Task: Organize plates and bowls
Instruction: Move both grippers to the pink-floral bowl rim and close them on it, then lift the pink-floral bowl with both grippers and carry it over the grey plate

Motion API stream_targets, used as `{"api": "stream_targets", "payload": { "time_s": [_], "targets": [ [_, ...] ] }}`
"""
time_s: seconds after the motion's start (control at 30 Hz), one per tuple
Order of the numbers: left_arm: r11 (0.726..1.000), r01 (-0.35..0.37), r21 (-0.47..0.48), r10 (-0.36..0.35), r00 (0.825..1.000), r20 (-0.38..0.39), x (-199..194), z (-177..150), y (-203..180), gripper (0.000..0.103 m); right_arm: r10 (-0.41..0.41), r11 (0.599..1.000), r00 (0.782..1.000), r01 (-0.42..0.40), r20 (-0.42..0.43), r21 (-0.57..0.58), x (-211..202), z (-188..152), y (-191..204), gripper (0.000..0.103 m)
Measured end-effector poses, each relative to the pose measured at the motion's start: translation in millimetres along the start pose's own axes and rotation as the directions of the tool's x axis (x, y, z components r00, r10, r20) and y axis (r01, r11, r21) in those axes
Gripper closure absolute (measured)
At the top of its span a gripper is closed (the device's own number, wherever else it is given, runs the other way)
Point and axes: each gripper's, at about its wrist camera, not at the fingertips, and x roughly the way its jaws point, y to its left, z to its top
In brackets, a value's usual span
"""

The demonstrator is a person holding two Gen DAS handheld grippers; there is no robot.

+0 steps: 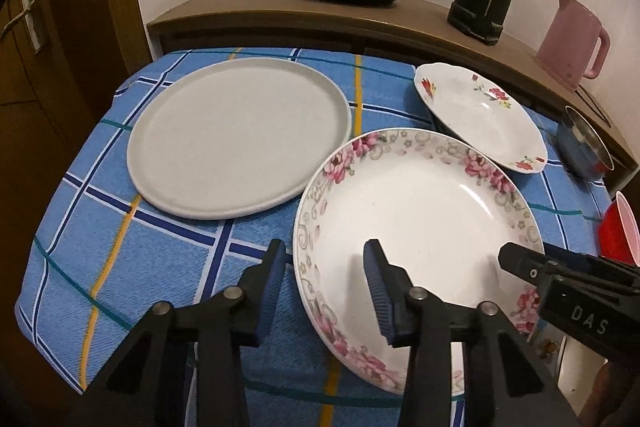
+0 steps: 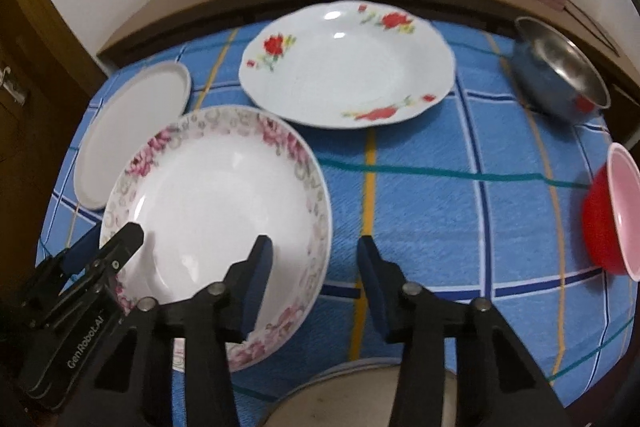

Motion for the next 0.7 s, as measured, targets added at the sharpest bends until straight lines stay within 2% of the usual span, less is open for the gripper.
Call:
{"api": "stream_targets", "payload": {
  "time_s": [0.03,0.27,0.7],
  "targets": [
    [1.0,0.004,0.0,-0.004,1.0,-0.004,1.2,0.1,-0.2,0.069,0.0,1.0,1.0,0.0,-0.007,-0.004,2.8,0.5,1.6,0.066],
    [1.0,0.005,0.001,-0.005,1.0,-0.017,8.0,1.2,1.0,0.071,0.013,1.0,0.999,-0.014,-0.038,-0.018,13.7,5.5,7.3,0.076],
    [1.0,-0.006,0.024,0.006,1.0,-0.008,10.4,2.5,0.9,0.071,0.01,0.999,1.0,-0.011,-0.027,-0.035,14.2,5.7,12.0,0.077]
  ]
}}
